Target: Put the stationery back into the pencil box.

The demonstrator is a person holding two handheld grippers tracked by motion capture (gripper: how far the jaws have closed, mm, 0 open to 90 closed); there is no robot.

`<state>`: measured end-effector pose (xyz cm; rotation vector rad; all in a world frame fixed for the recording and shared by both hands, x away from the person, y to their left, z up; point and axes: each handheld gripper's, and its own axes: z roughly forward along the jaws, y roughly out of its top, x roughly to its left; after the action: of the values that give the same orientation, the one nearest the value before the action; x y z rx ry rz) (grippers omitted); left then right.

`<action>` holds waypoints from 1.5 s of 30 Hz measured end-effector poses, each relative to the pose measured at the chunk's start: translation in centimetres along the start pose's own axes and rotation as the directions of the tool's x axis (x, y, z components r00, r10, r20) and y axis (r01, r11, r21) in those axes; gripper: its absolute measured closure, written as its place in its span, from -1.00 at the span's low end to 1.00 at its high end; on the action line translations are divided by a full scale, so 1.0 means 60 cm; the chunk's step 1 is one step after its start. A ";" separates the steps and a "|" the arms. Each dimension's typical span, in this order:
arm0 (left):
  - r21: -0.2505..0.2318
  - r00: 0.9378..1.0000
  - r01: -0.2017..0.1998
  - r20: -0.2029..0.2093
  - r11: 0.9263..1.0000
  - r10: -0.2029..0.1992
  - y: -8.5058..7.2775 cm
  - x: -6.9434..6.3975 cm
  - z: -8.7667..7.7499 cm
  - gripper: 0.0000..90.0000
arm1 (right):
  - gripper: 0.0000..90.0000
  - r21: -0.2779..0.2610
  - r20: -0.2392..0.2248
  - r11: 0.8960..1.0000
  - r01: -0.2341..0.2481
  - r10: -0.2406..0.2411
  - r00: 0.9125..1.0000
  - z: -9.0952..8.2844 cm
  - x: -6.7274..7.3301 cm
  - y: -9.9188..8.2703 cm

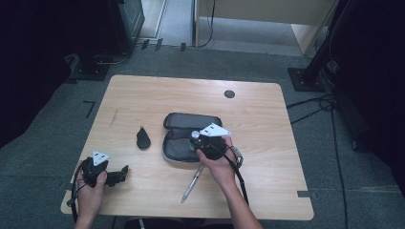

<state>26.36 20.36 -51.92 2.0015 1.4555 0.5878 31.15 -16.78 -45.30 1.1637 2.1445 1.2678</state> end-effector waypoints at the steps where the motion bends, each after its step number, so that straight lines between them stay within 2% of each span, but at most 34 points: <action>1: 0.000 1.000 0.000 0.000 1.000 0.000 0.000 0.000 0.000 -1.00 | 0.48 0.001 -0.002 1.000 -0.005 0.005 1.000 0.002 0.002 -0.001; 5: 0.000 1.000 0.000 0.000 1.000 0.000 0.000 0.000 0.000 -1.00 | 0.48 -0.016 -0.011 1.000 -0.004 0.004 1.000 0.012 0.009 -0.003; 12: 0.001 1.000 -0.001 0.000 1.000 0.001 0.000 0.000 0.000 -1.00 | 0.48 0.005 -0.021 1.000 -0.002 0.002 1.000 0.021 0.007 -0.016; 15: 0.001 1.000 -0.001 0.000 1.000 0.001 0.000 0.000 0.000 -1.00 | 0.48 -0.003 -0.037 1.000 -0.030 0.030 0.999 0.017 0.000 -0.019; 21: 0.001 1.000 -0.001 0.000 1.000 0.001 0.000 0.000 0.000 -1.00 | 0.47 0.005 -0.059 0.999 -0.033 0.033 0.998 0.011 -0.007 -0.023; 27: 0.001 1.000 -0.001 0.000 1.000 0.001 0.000 0.000 0.000 -1.00 | 0.48 0.008 -0.093 0.998 -0.070 0.071 0.993 -0.002 -0.022 -0.034; 35: 0.001 1.000 -0.001 0.000 1.000 0.001 0.000 0.000 0.000 -1.00 | 0.48 0.011 -0.125 0.996 -0.087 0.087 0.988 -0.015 -0.035 -0.048; 39: 0.001 1.000 -0.001 0.000 1.000 0.001 0.000 0.000 0.000 -1.00 | 0.48 0.011 -0.150 0.996 -0.090 0.090 0.985 -0.017 -0.035 -0.051; 45: 0.002 1.000 -0.001 0.000 1.000 0.001 0.000 0.000 0.000 -1.00 | 0.48 -0.005 -0.162 0.996 -0.088 0.086 0.983 -0.007 -0.024 -0.045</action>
<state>26.36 20.36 -51.91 2.0039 1.4551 0.5868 30.47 -18.84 -47.53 1.1991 2.2174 1.4570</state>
